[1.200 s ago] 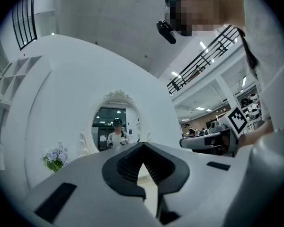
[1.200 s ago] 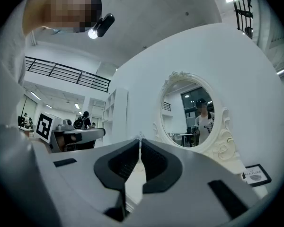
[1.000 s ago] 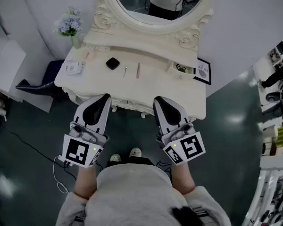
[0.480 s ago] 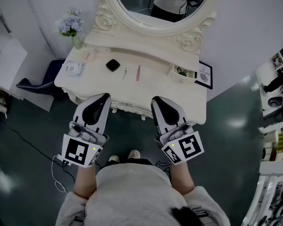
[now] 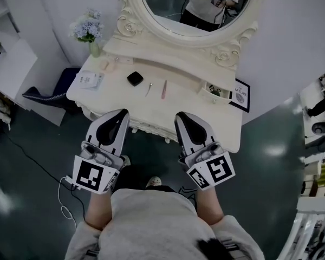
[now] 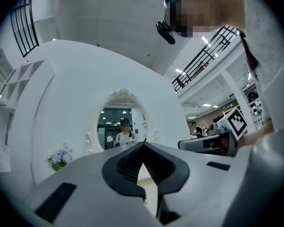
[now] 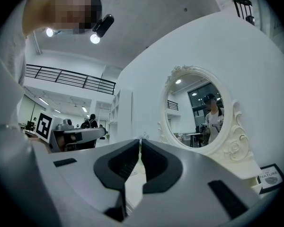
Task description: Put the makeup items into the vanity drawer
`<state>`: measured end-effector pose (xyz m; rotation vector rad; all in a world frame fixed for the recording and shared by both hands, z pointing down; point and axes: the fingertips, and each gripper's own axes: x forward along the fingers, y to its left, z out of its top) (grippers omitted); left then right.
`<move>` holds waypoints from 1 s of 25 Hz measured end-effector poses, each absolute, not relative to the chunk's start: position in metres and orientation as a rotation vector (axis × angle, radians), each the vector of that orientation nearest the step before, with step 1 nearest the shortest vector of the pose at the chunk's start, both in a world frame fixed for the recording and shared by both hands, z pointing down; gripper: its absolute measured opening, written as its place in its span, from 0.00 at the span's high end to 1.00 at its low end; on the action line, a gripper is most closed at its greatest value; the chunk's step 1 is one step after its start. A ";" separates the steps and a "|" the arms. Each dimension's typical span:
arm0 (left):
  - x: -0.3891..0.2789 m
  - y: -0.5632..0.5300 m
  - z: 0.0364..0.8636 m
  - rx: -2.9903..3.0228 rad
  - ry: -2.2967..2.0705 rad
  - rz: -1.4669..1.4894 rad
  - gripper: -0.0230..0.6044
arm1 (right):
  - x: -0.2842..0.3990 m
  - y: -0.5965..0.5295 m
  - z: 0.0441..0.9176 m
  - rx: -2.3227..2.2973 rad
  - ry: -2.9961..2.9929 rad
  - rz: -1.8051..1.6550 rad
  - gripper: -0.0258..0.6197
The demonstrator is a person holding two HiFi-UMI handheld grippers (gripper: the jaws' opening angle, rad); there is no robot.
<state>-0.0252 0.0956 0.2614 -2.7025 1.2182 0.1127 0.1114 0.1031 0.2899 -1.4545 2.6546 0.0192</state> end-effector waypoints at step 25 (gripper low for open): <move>-0.097 -0.066 0.268 -2.800 1.030 0.117 0.94 | 0.042 -0.044 0.301 -1.640 2.539 -0.047 0.92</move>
